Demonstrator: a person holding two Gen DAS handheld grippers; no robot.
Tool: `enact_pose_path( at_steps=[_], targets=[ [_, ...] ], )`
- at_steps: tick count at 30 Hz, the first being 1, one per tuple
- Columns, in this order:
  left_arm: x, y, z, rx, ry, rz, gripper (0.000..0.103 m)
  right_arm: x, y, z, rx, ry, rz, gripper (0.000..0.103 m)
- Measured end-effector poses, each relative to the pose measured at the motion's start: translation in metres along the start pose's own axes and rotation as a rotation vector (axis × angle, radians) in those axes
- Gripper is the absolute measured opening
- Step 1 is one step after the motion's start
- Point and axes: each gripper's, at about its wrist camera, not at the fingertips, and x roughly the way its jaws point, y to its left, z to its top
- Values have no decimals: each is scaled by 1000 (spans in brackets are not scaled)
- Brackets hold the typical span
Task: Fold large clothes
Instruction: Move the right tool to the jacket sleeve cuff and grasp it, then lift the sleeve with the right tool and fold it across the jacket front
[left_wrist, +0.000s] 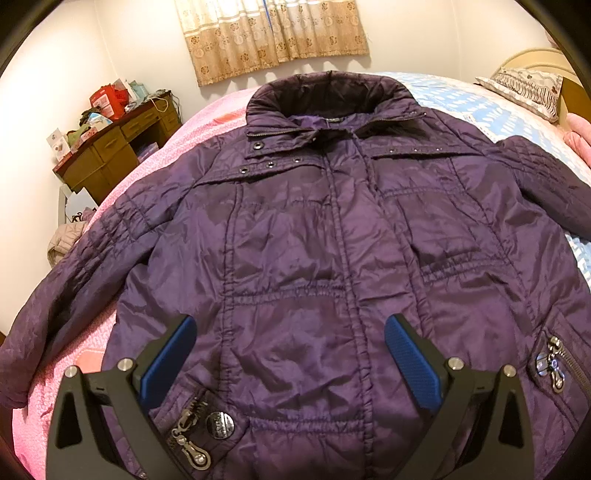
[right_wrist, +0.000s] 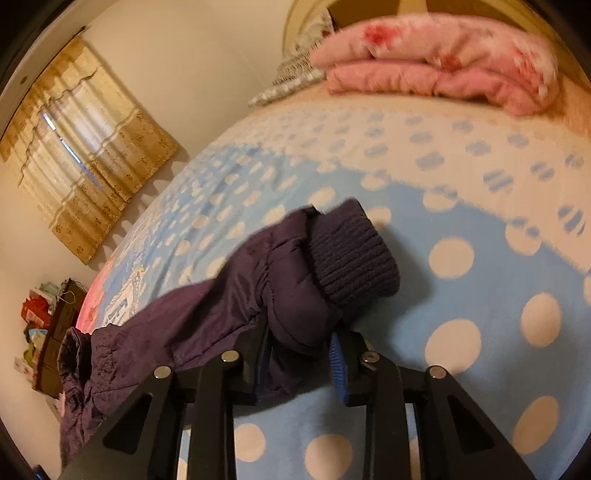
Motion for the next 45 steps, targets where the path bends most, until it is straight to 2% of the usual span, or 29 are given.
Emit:
enact_pose_path(
  at_steps=[6,9,12,17,22,29,34,37,39,42,45],
  targets=[
    [12,2,0,-19,41,-39,103,-45,62,20,-147,-112,39,26],
    [19,9,-1,-65,69,-99,103,-69,101,24,-224,-151,92,26],
    [23,16,-3,-111,86,-153,103,-95,156,26,-329,-186,153,26],
    [21,18,-5,-129,64,-169,103,-127,236,14,-480,-222,237,25],
    [18,23,-7,-155,47,-195,103,-146,310,-13,-609,-219,324,25],
    [13,29,-10,-185,18,-208,103,-146,409,-87,-827,-161,427,25],
    [3,48,-16,-270,-26,-240,103,-120,459,-167,-969,-61,480,25],
    [-8,68,-22,-341,-37,-232,103,-97,476,-213,-1028,5,510,25],
    [-17,80,-26,-351,-48,-220,103,-78,483,-242,-1069,48,521,25],
    [-30,103,-30,-354,-85,-149,103,-50,491,-286,-1124,106,524,25],
    [-35,124,-27,-373,-87,-119,103,-31,492,-323,-1167,155,514,26]
  ],
)
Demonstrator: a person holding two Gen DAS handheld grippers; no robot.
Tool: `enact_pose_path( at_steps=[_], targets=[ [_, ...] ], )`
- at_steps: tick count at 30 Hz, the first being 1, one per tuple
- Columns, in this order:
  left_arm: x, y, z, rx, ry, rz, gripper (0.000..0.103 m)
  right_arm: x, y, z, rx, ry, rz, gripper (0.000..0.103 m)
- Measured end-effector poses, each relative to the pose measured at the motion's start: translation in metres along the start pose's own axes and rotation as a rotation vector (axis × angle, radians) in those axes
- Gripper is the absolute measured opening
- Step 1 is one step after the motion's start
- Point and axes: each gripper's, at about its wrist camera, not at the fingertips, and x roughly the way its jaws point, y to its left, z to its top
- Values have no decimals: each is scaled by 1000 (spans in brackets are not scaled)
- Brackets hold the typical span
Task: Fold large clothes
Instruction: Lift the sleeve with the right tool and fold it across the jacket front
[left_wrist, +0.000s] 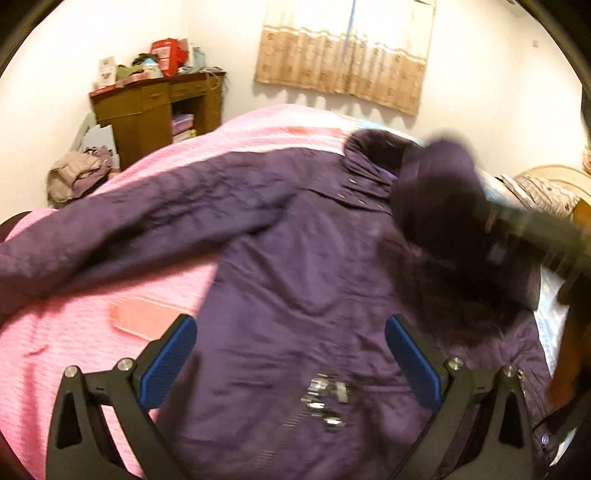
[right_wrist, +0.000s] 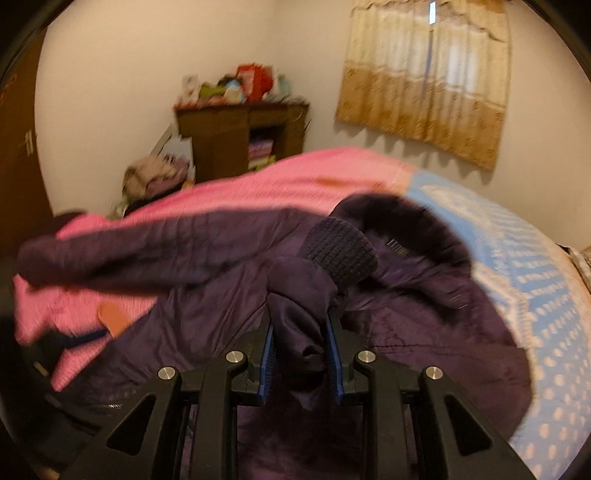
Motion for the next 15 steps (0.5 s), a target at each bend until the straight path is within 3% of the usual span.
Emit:
enact_pose_path(
  at_steps=[2,5,15],
  targets=[
    [-3,7,10,-5,-8,12,103,14,7,-9,-9,32,0,31],
    [-1,8,22,6,-5,19,103,16,11,-17,17,44,8,73],
    [7,-15,41,27,5,2,103,-22,-9,-37,-3,24,-189,76]
  ],
)
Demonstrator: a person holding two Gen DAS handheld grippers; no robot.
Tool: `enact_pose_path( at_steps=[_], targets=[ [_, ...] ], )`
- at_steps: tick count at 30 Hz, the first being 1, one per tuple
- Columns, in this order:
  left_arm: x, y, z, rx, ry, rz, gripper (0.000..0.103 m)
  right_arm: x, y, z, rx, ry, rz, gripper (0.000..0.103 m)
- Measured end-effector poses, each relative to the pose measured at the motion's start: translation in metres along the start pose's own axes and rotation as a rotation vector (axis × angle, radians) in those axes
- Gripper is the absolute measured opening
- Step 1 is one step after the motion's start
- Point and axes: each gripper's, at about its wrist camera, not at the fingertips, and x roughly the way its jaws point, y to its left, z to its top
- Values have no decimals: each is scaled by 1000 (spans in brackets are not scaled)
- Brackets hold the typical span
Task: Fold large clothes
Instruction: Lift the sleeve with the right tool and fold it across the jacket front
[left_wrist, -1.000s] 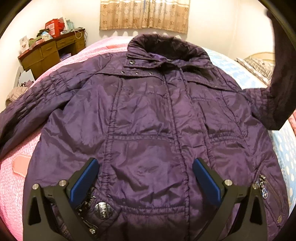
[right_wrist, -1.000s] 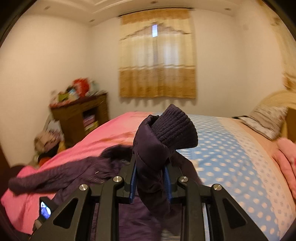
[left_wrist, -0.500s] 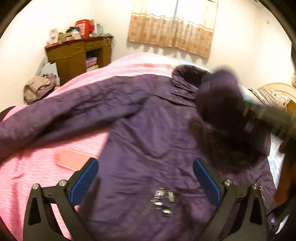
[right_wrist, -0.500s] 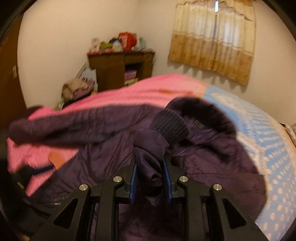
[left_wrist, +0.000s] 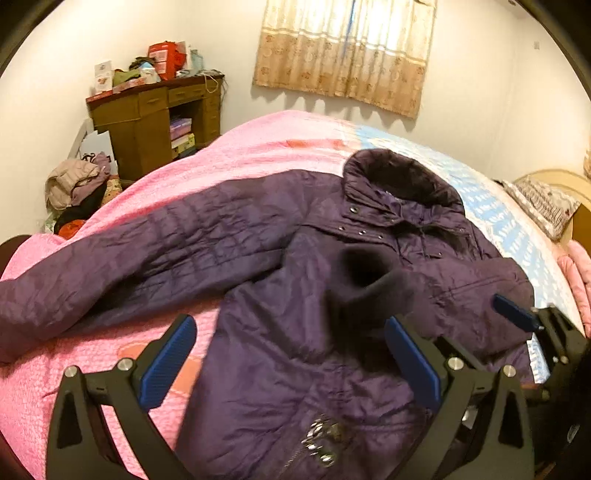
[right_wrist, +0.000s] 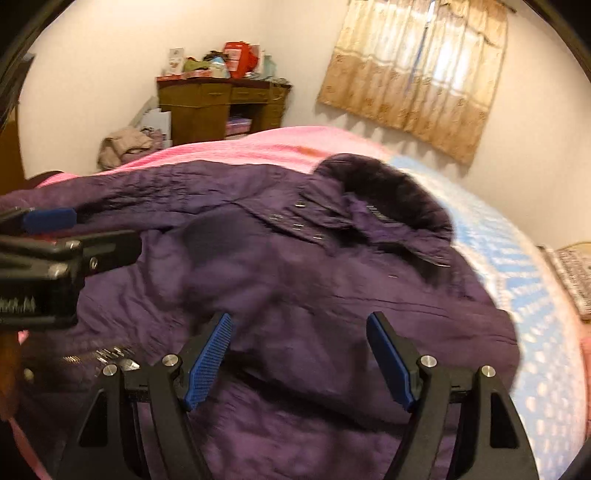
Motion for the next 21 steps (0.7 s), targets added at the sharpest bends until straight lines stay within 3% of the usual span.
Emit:
enact_pose_path(
  at_steps=[5,9,11,15,17,19,21],
  targets=[
    [19,-33,11,98,13,9,103,-16,-32,-12,51,-6,-39,76],
    [50,-51,13,153,70,19,102,-22,-59,-25,87,-1,-84,76],
    [67,-57,10,177,106,18,96,-20,-74,-33,120,13,-98,76],
    [76,-64,1,179,129,-27,83,-14,-92,-47,160,41,-122,76],
    [77,-67,-1,189,129,-48,70,-12,-98,-51,187,51,-112,76],
    [75,-73,-2,215,125,-84,47,-11,-100,-53,203,52,-111,76],
    [67,-80,-3,261,94,-90,36,-11,-101,-55,208,51,-115,76]
  ],
)
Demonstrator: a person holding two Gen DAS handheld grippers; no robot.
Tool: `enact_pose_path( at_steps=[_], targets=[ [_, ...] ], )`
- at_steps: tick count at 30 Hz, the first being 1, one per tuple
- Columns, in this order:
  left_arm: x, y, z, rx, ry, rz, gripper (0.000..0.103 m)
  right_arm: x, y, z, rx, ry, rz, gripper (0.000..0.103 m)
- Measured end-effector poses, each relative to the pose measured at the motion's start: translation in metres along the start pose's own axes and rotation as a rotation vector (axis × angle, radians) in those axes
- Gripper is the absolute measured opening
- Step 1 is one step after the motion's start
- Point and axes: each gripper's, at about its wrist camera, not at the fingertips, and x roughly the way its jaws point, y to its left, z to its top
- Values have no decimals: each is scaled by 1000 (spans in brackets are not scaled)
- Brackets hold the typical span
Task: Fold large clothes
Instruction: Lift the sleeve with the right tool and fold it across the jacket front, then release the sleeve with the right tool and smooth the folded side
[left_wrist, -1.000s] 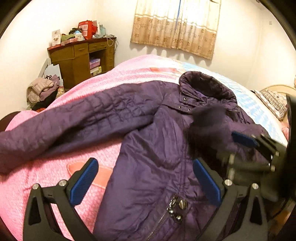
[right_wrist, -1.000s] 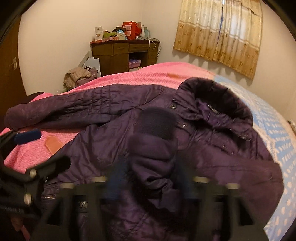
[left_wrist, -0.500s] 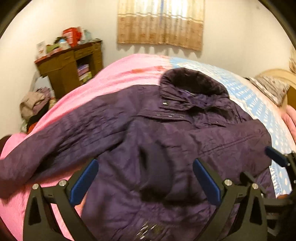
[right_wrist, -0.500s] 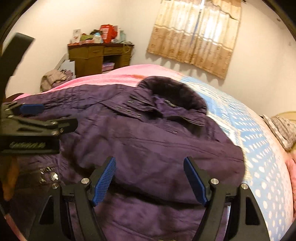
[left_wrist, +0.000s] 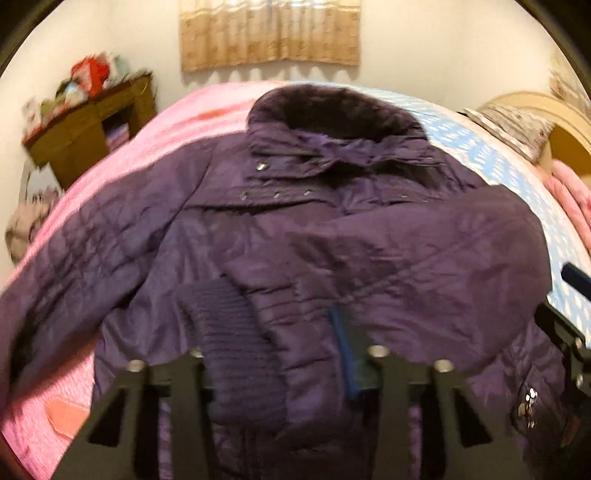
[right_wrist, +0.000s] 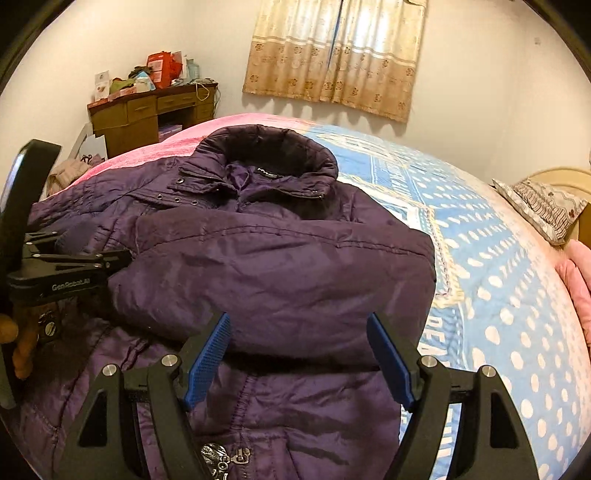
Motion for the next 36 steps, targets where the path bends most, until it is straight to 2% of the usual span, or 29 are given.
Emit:
enact_pose_path(
  at_steps=[3,6,12,17,21,26,29,30,33,34,36],
  targets=[
    [-10,-8,0,37,-39,3,28,0,-1,-3,5,1,2,76],
    [-18,-5,1,29,-55,-13,23,1,-3,-3,10,4,3,76],
    [-49,23,10,-24,-102,-41,22,-4,-1,-2,7,-5,18,77],
    [-41,38,6,18,-121,66,23,2,-4,-2,25,35,30,77],
    [-14,38,-4,30,-68,79,23,-8,-14,9,70,5,45,77],
    [-10,32,-8,42,-74,126,23,2,-47,38,191,-6,118,77],
    [-12,40,-13,6,-79,100,23,31,-56,46,223,55,203,77],
    [-10,40,-15,13,-73,97,24,42,-56,44,210,83,194,77],
    [-6,36,-20,33,-67,107,26,86,-50,23,159,241,160,77],
    [-7,34,-20,44,-69,108,27,90,-50,16,159,251,163,77],
    [-11,30,-21,59,-71,122,36,86,-46,8,113,215,144,77]
  ],
)
